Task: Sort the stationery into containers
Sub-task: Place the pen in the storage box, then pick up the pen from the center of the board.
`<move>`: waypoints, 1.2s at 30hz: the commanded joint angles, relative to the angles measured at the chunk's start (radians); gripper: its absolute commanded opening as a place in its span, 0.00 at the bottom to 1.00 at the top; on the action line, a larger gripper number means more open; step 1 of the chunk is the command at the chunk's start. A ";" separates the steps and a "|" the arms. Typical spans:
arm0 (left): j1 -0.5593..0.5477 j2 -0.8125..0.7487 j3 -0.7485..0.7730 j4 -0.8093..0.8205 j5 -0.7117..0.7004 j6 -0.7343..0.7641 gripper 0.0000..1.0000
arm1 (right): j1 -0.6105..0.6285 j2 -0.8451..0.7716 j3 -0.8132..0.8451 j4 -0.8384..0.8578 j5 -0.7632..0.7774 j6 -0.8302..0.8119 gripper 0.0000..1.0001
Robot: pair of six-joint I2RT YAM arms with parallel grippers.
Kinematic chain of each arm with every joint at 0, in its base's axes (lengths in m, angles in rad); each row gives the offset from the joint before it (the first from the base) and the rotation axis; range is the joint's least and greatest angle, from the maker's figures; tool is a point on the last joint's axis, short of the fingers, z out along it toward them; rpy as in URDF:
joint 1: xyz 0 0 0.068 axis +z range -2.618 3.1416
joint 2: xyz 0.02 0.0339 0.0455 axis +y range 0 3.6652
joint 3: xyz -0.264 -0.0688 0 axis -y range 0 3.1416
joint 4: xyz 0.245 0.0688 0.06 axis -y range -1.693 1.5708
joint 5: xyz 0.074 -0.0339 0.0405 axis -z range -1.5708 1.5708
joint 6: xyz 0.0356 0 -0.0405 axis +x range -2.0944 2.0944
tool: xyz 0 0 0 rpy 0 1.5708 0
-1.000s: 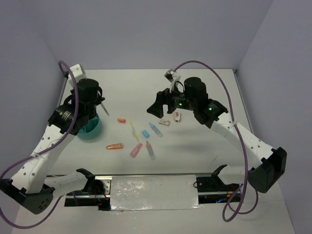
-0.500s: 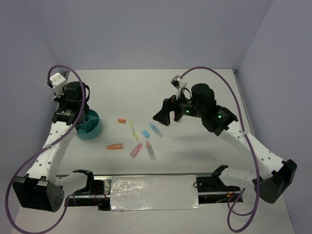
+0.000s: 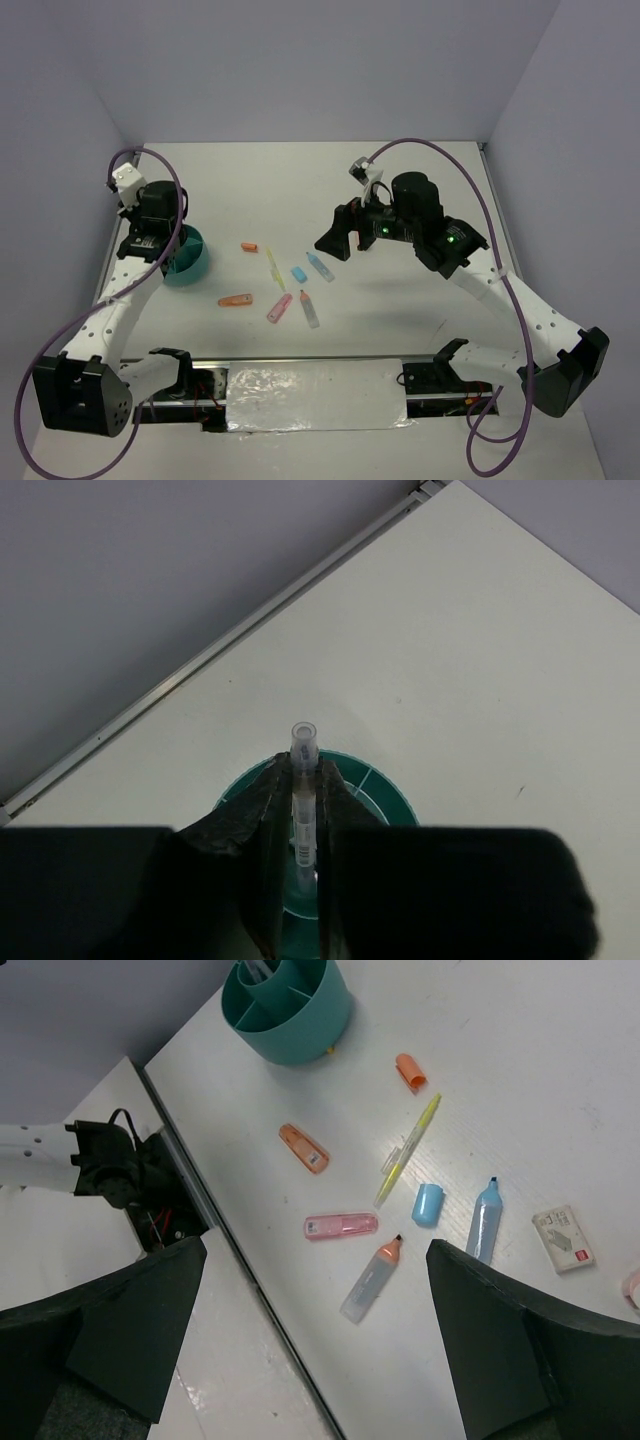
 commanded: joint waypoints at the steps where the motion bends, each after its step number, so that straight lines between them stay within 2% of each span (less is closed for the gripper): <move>1: 0.006 -0.010 0.002 0.036 0.016 -0.035 0.30 | 0.006 -0.013 0.035 0.019 -0.010 0.003 1.00; 2: 0.006 -0.018 0.002 0.022 0.016 -0.043 0.37 | 0.006 -0.013 0.030 0.024 -0.009 0.006 1.00; 3: 0.006 -0.025 0.002 -0.007 0.016 -0.054 0.51 | 0.006 -0.015 0.026 0.029 -0.006 0.009 1.00; 4: 0.006 -0.041 -0.001 -0.016 0.028 -0.054 0.57 | 0.007 -0.012 0.016 0.033 -0.004 0.014 1.00; 7: 0.004 -0.084 -0.004 -0.083 0.050 -0.077 0.73 | 0.049 0.036 0.038 -0.017 0.057 -0.003 1.00; 8: 0.004 -0.096 0.001 -0.116 0.058 -0.083 0.76 | 0.066 0.063 0.073 -0.042 0.123 -0.006 1.00; 9: 0.004 -0.113 0.004 -0.131 0.085 -0.090 0.79 | 0.091 0.132 0.096 -0.068 0.152 -0.006 1.00; 10: 0.004 -0.142 0.010 -0.140 0.110 -0.083 0.89 | 0.107 0.169 0.114 -0.112 0.184 -0.002 1.00; 13: -0.008 -0.164 0.088 -0.250 0.208 -0.123 0.99 | 0.155 0.309 0.185 -0.163 0.319 0.059 1.00; 17: -0.039 -0.131 0.247 -0.456 0.274 -0.184 0.99 | 0.210 0.508 0.336 -0.238 0.489 0.122 1.00; 18: -0.046 -0.122 0.281 -0.523 0.295 -0.199 0.99 | 0.224 0.595 0.398 -0.267 0.538 0.141 0.98; 21: -0.059 -0.145 0.306 -0.600 0.341 -0.209 0.99 | 0.236 0.720 0.488 -0.304 0.574 0.155 0.91; 22: -0.060 -0.159 0.305 -0.607 0.382 -0.206 0.99 | 0.242 0.792 0.545 -0.310 0.577 0.150 0.84; 25: -0.060 -0.216 0.297 -0.624 0.458 -0.175 0.99 | 0.251 0.878 0.645 -0.316 0.582 0.138 0.74; 30: -0.060 -0.263 0.294 -0.683 0.480 -0.135 1.00 | 0.276 1.076 0.820 -0.405 0.605 0.116 0.58; 36: -0.062 -0.275 0.263 -0.700 0.524 -0.130 0.99 | 0.294 1.168 0.872 -0.425 0.633 0.138 0.52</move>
